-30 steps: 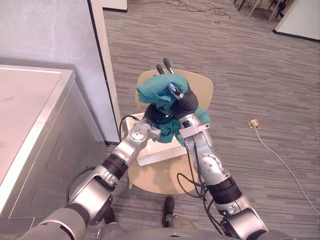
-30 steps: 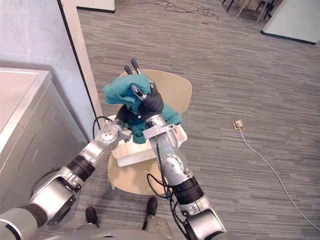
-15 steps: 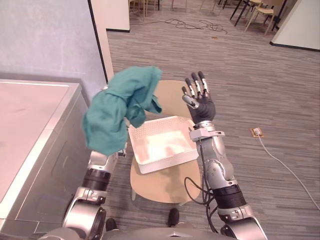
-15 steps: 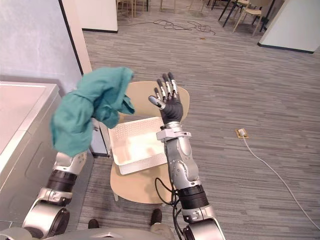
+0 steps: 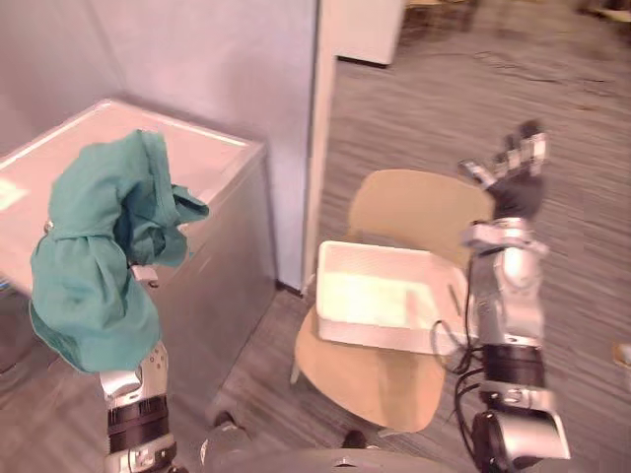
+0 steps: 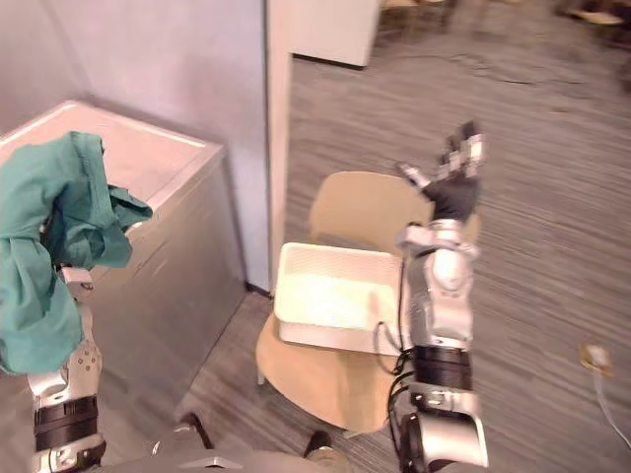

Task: Pick up the laundry basket with both hands and put the clothes into the washing machine.

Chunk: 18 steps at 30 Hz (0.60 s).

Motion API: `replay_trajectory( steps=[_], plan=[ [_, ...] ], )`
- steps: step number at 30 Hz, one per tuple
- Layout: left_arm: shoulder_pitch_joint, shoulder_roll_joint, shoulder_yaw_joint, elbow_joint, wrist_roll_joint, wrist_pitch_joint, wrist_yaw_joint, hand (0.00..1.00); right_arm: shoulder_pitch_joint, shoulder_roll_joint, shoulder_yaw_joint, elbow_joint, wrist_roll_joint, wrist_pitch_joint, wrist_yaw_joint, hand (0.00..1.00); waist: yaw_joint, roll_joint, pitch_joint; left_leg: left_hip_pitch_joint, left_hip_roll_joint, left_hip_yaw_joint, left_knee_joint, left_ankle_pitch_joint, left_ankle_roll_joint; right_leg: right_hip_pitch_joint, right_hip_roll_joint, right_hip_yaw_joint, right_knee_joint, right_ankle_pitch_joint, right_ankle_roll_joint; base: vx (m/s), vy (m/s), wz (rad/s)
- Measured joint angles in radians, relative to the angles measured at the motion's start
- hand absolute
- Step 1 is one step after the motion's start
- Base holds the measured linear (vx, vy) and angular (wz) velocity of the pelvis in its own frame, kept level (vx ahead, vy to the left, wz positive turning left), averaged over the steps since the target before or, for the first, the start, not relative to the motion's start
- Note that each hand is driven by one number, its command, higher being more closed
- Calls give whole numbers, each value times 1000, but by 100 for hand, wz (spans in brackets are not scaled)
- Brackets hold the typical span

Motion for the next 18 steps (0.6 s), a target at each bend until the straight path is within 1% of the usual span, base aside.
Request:
replay_trajectory(
  steps=[1, 2, 3, 4, 5, 6, 7, 8, 9, 10, 11, 12, 13, 14, 15, 16, 17, 18],
  plan=[
    [37, -21, -9, -35, 0, 0, -12, 100, 29, -5, -42, -24, -17, 0, -14, 0, -7, 20, -8, 29, -1, 29, 20, -1, -21, 9, -5, -52, 16, -7, 7, 15, 114, 157],
    [48, -29, -30, -70, 0, -1, -26, 100, 65, -3, -86, -50, -42, -2, -30, 0, -35, 27, -9, 12, -56, 30, -75, 15, -57, 7, -19, -109, 36, -28, 15, -22, 121, 175],
    [51, -32, -35, -78, 2, -4, -36, 100, 78, 5, -105, -53, -48, 2, -35, 0, -46, 6, -6, 24, -99, 15, -160, 33, -79, 1, -50, -131, 29, -37, 17, -64, 155, 160],
    [60, -42, -36, -93, 12, -8, -42, 100, 90, 36, -142, -54, -75, 16, -39, 0, -40, -5, 0, 52, -92, 57, -145, -34, -81, -6, -66, -185, 26, -14, 21, -70, 137, 111],
    [81, -64, -38, -94, 18, -6, -53, 100, 129, 72, -147, -62, -90, 34, -45, 0, -37, -8, 5, 73, -49, 109, -106, -85, -117, 3, -62, -222, 37, -1, 31, -59, 145, 98],
    [91, -75, -42, -97, 18, -6, -59, 100, 147, 87, -150, -73, -101, 45, -51, 0, -45, -6, 6, 89, -41, 129, -117, -101, -162, 6, -62, -245, 39, 3, 37, -67, 177, 93],
    [107, -85, -48, -98, 18, -4, -66, 100, 162, 127, -153, -77, -118, 56, -58, 0, -47, -6, 15, 84, -53, 135, -123, -106, -194, 6, -81, -261, 40, 22, 40, -132, 352, 55],
    [130, -84, -51, -97, 18, 7, -76, 100, 163, 161, -150, -86, -118, 77, -60, 0, -38, -17, 21, 68, -75, 132, -110, -121, -180, -1, -102, -260, 38, 40, 49, -129, 316, 41],
    [138, -85, -51, -97, 17, 15, -77, 100, 165, 173, -151, -102, -119, 86, -62, 0, -41, -17, 23, 56, -85, 125, -102, -136, -175, -3, -113, -262, 38, 46, 52, -178, 429, 23],
    [155, -88, -49, -97, 17, 24, -80, 100, 168, 190, -147, -134, -126, 88, -64, 0, -41, -18, 26, 45, -108, 122, -91, -156, -164, -6, -135, -265, 38, 57, 52, -110, 294, 25],
    [162, -93, -48, -96, 17, 28, -80, 100, 168, 196, -143, -147, -141, 89, -63, 0, -41, -17, 28, 43, -122, 123, -88, -164, -155, -8, -147, -264, 41, 64, 49, -131, 375, 19],
    [171, -103, -49, -90, 17, 32, -84, 100, 168, 202, -135, -164, -159, 90, -63, 0, -39, -15, 30, 40, -148, 122, -82, -183, -142, -23, -191, -257, 88, 64, 43, -85, 434, 12],
    [170, -103, -61, -70, 17, 32, -87, 100, 170, 206, -124, -180, -159, 93, -63, 0, -43, -13, 36, 43, -180, 121, -82, -195, -123, -63, -264, -228, 210, 35, 15, -71, 455, 28],
    [168, -99, -78, -51, 17, 36, -97, 100, 179, 217, -124, -201, -160, 95, -63, 0, -56, -12, 45, 45, -212, 98, -83, -202, -108, -90, -320, -172, 320, 15, -20, -56, 455, 44],
    [168, -99, -92, -44, 17, 39, -100, 100, 188, 222, -123, -210, -166, 98, -63, 0, -67, -12, 53, 49, -229, 82, -83, -208, -95, -110, -345, -113, 392, 5, -46, -22, 307, 83],
    [167, -99, -127, -29, 17, 40, -104, 100, 218, 228, -123, -223, -182, 106, -63, 0, -88, -9, 73, 61, -252, 36, -84, -220, -69, -155, -347, 55, 534, -22, -72, -7, 299, 114],
    [167, -99, -157, -14, 17, 43, -105, 100, 264, 242, -123, -240, -196, 107, -62, 0, -103, -10, 77, 67, -279, -25, -108, -212, -50, -196, -298, 197, 675, -87, -69, 23, 273, 118],
    [167, -99, -172, -12, 17, 44, -105, 100, 282, 251, -122, -247, -196, 108, -62, 0, -110, -16, 80, 75, -296, -53, -132, -203, -41, -210, -264, 256, 736, -126, -63, 51, 173, 144]
  ],
)
